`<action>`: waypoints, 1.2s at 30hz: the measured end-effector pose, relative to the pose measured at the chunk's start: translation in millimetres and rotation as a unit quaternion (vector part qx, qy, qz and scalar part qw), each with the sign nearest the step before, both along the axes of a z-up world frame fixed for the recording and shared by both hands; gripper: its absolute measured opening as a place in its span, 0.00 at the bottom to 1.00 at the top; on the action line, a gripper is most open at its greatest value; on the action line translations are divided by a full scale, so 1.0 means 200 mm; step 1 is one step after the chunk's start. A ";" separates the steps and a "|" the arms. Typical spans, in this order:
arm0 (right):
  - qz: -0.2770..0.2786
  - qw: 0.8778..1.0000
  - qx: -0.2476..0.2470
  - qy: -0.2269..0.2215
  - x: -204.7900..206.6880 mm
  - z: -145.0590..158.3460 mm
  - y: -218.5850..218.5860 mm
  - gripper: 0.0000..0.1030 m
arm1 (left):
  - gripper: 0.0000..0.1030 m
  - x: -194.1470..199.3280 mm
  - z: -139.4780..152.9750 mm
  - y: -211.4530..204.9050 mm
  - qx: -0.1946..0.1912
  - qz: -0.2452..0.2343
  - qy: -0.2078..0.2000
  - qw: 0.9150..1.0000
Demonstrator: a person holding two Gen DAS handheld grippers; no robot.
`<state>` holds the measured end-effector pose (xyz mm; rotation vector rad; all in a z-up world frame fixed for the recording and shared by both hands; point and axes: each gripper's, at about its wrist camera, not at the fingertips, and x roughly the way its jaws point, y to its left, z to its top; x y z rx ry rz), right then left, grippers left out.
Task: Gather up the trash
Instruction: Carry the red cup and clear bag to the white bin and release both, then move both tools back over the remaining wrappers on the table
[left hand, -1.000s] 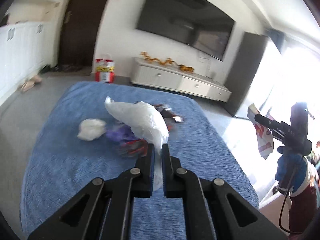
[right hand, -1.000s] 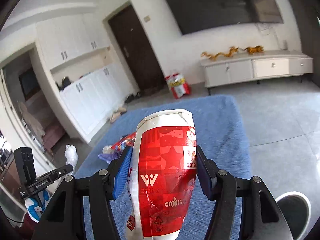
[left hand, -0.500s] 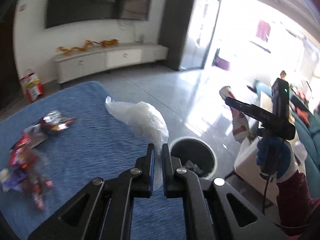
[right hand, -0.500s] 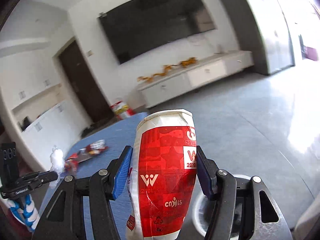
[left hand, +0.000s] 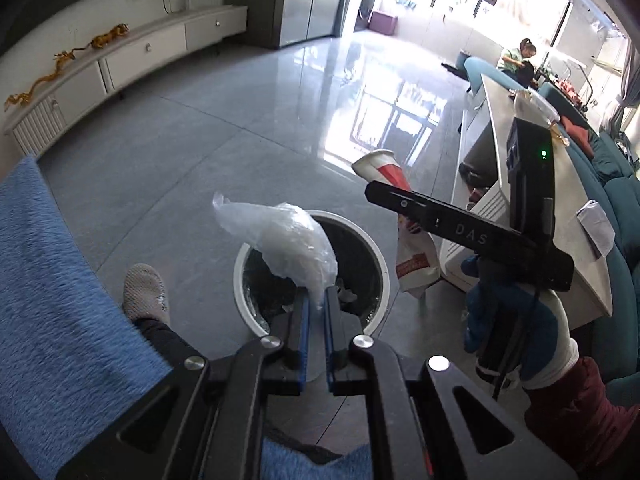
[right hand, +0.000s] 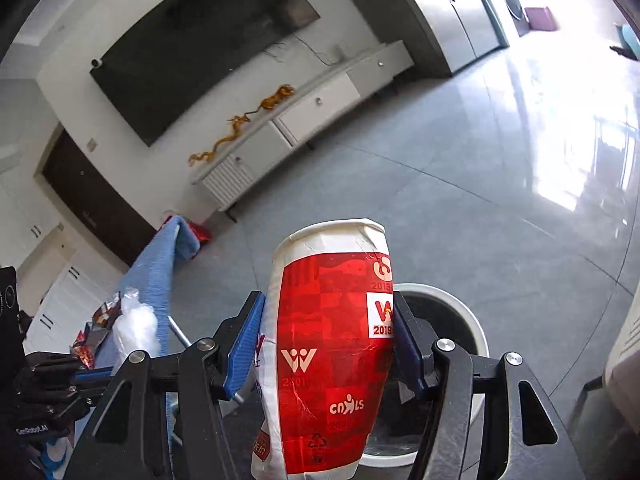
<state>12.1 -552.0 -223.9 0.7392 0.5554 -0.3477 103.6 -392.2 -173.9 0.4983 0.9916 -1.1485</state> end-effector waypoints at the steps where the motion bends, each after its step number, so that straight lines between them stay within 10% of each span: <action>1: -0.001 1.000 0.002 0.003 0.01 -0.02 -0.01 0.59 | 0.06 0.01 -0.03 -0.04 0.006 -0.001 0.004 1.000; 17: -0.016 0.999 0.006 0.044 -0.01 -0.14 -0.03 0.60 | 0.39 0.15 -0.10 -0.15 0.006 0.025 0.055 0.998; 36: 0.012 0.994 -0.105 -0.014 -0.07 0.43 0.26 0.60 | 0.39 0.17 0.40 0.49 -0.097 0.152 -0.108 0.978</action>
